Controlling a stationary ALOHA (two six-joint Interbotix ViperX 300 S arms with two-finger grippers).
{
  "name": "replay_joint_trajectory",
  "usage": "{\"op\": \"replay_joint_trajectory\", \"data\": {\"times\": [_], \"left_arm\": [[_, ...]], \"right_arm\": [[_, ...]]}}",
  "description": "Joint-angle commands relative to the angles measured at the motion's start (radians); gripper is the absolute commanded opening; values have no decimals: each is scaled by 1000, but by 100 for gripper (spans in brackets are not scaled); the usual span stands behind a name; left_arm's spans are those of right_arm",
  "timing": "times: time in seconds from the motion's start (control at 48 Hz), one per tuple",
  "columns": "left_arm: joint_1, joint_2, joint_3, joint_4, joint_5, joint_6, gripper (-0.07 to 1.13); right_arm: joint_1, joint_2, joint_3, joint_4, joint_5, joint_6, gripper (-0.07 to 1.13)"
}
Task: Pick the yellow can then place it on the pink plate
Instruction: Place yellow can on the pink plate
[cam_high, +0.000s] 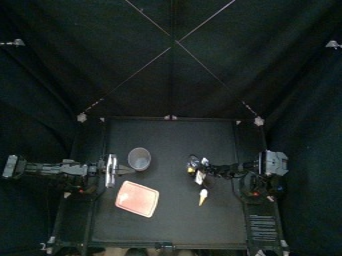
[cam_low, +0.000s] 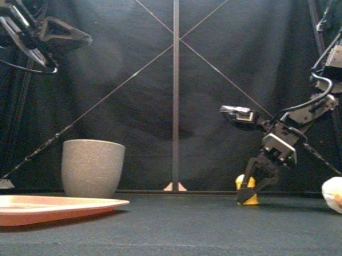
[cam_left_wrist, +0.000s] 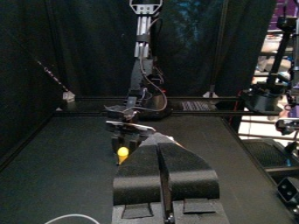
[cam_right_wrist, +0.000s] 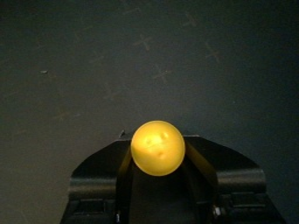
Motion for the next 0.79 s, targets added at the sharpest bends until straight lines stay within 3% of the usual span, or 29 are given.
{"op": "replay_joint_trajectory", "data": {"times": [0.021,0.208,0.5,0.792], "left_arm": [[5,5,-14,2,-11,2,8],[11,5,-9,0,-11,2,8],[31,5,-11,2,-11,2,8],[101,5,-8,-8,-11,-2,8]], "right_arm": [[6,-32,-11,0,5,0,70],[31,-55,-43,-9,8,-2,70],[160,-83,-255,-83,78,-2,70],[259,133,-558,-104,110,-2,70]]}}
